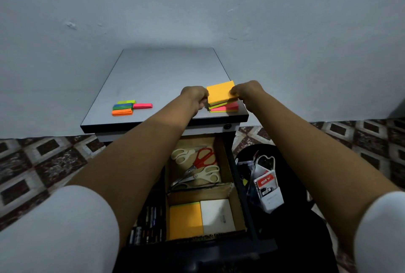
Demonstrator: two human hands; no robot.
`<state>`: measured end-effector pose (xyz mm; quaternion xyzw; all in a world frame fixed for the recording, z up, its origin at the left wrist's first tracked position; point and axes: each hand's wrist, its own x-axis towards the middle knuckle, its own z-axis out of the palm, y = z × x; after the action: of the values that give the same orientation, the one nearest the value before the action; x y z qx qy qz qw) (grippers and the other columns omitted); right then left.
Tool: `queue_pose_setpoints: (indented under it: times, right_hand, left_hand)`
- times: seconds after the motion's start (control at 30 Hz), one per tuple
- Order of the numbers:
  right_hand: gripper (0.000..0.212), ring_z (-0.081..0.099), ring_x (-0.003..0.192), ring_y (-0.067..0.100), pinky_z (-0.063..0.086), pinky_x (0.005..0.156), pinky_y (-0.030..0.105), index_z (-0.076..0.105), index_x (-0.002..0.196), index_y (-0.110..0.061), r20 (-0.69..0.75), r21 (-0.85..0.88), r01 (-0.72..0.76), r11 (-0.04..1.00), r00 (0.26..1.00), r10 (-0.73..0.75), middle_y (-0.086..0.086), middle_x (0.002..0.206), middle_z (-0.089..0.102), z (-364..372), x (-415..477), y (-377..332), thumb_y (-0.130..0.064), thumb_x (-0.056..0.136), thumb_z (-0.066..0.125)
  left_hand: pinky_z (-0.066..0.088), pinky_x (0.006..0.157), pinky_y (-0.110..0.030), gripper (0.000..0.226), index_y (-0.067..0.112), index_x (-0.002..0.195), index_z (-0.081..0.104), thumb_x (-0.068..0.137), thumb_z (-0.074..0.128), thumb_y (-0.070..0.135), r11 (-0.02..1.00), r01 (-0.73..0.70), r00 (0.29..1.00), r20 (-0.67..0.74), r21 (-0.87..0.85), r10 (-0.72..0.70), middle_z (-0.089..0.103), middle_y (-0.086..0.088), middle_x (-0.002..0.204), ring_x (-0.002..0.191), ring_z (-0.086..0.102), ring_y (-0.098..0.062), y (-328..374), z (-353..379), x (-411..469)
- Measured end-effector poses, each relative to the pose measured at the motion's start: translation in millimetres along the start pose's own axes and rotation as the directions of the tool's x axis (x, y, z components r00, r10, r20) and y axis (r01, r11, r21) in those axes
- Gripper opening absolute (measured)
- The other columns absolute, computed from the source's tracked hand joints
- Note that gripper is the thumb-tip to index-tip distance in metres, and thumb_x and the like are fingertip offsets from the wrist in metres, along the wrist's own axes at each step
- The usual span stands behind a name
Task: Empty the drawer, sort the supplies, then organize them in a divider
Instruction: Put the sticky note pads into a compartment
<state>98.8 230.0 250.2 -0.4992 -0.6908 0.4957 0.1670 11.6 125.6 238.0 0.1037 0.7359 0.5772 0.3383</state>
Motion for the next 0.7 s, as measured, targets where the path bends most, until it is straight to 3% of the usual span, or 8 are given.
queue_pose_setpoints:
  times: [0.1,0.2,0.33,0.37,0.43,0.5,0.6,0.7]
  right_hand:
    - [0.025,0.043,0.057,0.015,0.036,0.044,0.021,0.04,0.069,-0.007,0.002,0.082,-0.014,0.997,1.0,0.014,0.008,0.07,0.044,2,-4,-1,-0.004,0.089,0.056]
    - [0.024,0.048,0.054,0.019,0.033,0.029,0.011,0.042,0.069,-0.006,0.035,0.24,-0.026,0.97,0.999,0.018,0.012,0.072,0.048,2,-9,-2,0.003,0.089,0.053]
    - [0.022,0.051,0.049,0.018,0.034,0.032,0.01,0.044,0.07,-0.004,0.03,0.321,-0.009,0.947,1.0,0.0,0.013,0.068,0.05,-1,-14,-4,0.004,0.088,0.053]
    - [0.021,0.052,0.049,0.017,0.034,0.033,0.01,0.044,0.071,-0.003,0.032,0.334,-0.008,0.943,0.999,-0.002,0.013,0.068,0.05,-1,-15,-5,0.003,0.089,0.053]
    - [0.019,0.052,0.051,0.017,0.036,0.039,0.017,0.046,0.072,-0.004,0.047,0.362,-0.01,0.932,0.999,-0.007,0.012,0.068,0.051,-2,-19,-7,0.001,0.089,0.053]
    - [0.018,0.053,0.052,0.017,0.036,0.045,0.022,0.048,0.072,-0.004,0.069,0.398,-0.006,0.917,0.997,-0.023,0.011,0.067,0.051,-2,-24,-8,-0.001,0.089,0.055]
    - [0.018,0.055,0.055,0.016,0.04,0.048,0.023,0.051,0.073,-0.004,0.104,0.44,0.013,0.898,0.992,-0.065,0.01,0.067,0.053,-3,-40,-7,-0.003,0.089,0.058]
    - [0.017,0.057,0.058,0.017,0.046,0.053,0.024,0.052,0.074,-0.006,0.141,0.439,0.049,0.897,0.982,-0.123,0.009,0.069,0.055,-2,-64,-1,-0.005,0.089,0.061]
  left_hand:
    - [0.022,0.027,-0.008,0.022,0.009,0.07,0.048,0.091,0.049,0.004,1.0,0.01,1.0,-0.003,-0.029,-0.01,0.049,-0.004,0.069,0.048,0.037,-0.009,0,-1,-1]
    - [0.023,0.028,-0.008,0.023,0.01,0.068,0.049,0.09,0.048,0.004,0.999,0.011,1.0,-0.003,-0.052,-0.011,0.048,-0.003,0.066,0.048,0.036,-0.009,0,-3,-4]
    - [0.03,0.032,-0.01,0.011,0.01,0.079,0.055,0.09,0.052,0.01,0.996,-0.002,1.0,0.0,-0.089,0.002,0.049,-0.001,0.07,0.053,0.039,-0.008,-1,-4,-3]
    - [0.036,0.039,-0.013,0.006,0.011,0.087,0.056,0.09,0.054,0.015,0.995,-0.009,1.0,0.006,-0.097,0.01,0.05,-0.001,0.073,0.054,0.04,-0.008,0,-5,-4]
    - [0.044,0.066,-0.021,0.016,0.015,0.102,0.057,0.091,0.055,0.027,0.991,-0.004,0.999,0.035,-0.136,0.008,0.052,-0.001,0.084,0.061,0.047,-0.01,-1,-7,-4]
    - [0.044,0.083,-0.025,0.02,0.014,0.104,0.057,0.093,0.054,0.031,0.974,0.046,0.992,0.125,-0.223,-0.018,0.056,0.0,0.088,0.076,0.06,-0.012,0,-13,-7]
    - [0.046,0.064,-0.024,0.017,0.013,0.086,0.052,0.096,0.05,0.027,0.925,0.096,0.965,0.262,-0.368,0.005,0.059,-0.004,0.082,0.072,0.059,-0.014,-1,-25,-20]
    - [0.054,0.062,-0.027,0.011,0.011,0.087,0.052,0.096,0.05,0.016,0.866,0.083,0.955,0.287,-0.493,0.072,0.06,-0.009,0.086,0.076,0.06,-0.018,-10,-40,-35]
